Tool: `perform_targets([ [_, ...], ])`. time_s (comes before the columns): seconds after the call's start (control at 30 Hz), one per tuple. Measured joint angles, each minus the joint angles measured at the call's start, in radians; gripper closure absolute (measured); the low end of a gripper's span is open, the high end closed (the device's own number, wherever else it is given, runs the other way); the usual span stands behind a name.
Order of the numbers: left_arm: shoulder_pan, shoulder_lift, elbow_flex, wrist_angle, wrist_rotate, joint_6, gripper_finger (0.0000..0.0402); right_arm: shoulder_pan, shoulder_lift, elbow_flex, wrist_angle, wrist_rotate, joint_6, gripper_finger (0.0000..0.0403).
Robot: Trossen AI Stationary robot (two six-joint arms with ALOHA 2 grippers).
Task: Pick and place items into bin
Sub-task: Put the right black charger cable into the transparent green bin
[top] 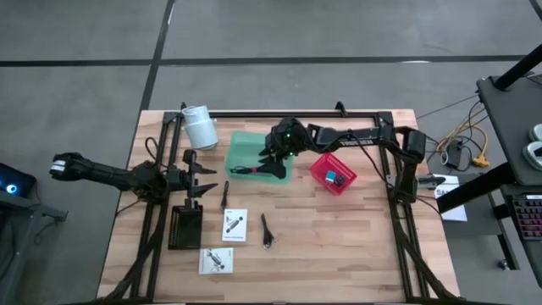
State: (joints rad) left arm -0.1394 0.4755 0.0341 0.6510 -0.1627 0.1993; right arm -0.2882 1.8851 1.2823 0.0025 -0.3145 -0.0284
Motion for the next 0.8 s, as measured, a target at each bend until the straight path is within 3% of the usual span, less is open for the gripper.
perform_targets([
  [0.27, 0.000, 0.000, 0.000, 0.000, 0.000, 0.000, 0.0244, 0.081, -0.001, 0.000, 0.001, -0.004, 0.011, 0.0301],
  [0.8, 0.000, 0.000, 0.000, 0.000, 0.000, 0.000, 0.0244, 0.352, 0.000, 0.000, -0.077, 0.002, -0.452, 0.0309],
])
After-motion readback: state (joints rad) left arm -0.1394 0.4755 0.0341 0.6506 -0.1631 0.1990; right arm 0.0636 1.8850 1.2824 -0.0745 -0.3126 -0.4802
